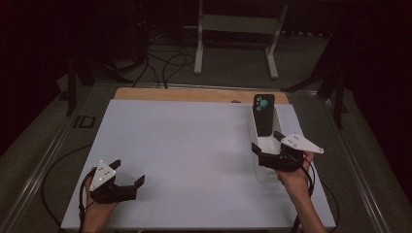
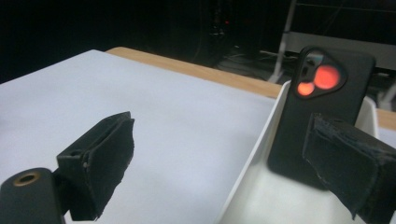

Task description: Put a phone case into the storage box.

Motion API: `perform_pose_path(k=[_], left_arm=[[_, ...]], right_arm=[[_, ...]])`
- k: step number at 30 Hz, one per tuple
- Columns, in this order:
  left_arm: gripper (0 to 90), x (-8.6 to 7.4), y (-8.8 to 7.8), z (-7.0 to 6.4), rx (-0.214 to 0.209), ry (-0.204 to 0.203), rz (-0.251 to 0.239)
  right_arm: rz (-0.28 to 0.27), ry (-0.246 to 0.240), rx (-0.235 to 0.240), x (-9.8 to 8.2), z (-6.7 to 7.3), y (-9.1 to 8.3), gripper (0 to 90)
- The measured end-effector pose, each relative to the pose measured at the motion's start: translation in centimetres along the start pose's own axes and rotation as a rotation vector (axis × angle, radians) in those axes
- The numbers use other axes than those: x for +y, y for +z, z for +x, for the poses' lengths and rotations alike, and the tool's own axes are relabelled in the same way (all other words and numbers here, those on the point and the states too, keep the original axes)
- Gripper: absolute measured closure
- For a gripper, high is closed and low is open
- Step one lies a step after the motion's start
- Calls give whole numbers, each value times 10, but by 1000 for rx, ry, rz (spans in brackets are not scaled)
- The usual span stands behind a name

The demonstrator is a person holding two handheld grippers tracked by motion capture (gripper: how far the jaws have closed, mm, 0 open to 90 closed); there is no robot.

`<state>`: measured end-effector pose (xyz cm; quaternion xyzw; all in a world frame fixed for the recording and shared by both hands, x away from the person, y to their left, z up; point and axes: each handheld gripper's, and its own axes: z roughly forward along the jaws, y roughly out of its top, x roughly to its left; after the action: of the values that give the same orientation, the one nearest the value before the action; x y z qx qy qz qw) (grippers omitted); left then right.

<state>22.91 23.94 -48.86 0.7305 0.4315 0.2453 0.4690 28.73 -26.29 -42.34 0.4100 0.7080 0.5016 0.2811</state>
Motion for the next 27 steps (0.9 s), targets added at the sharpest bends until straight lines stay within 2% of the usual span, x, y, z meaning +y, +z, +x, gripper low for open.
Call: perform_pose_path(k=[3,5,13,17,19,25,27], left_arm=[[1,0,-1,0,0,0,-4],[1,0,-1,0,-1,-1,-8],[1,2,-2,-2,-4,7,-27],[1,3,-4,-1,-5,7,-33],[1,3,-5,-1,-2,7,-43],[1,5,-10,-1,4,13,-76],[1,6,-12,-1,6,15,-86]], right_arm=[[-3,-6,10,-8,1,-4,87],[-18,-6,20,-18,3,-10,87],[-63,5,38,-40,1,-21,87],[-67,8,38,-42,1,-22,87],[-79,13,35,-50,-1,-28,87],[-86,-5,33,-57,3,-32,87],[-89,3,39,-59,3,-33,87]])
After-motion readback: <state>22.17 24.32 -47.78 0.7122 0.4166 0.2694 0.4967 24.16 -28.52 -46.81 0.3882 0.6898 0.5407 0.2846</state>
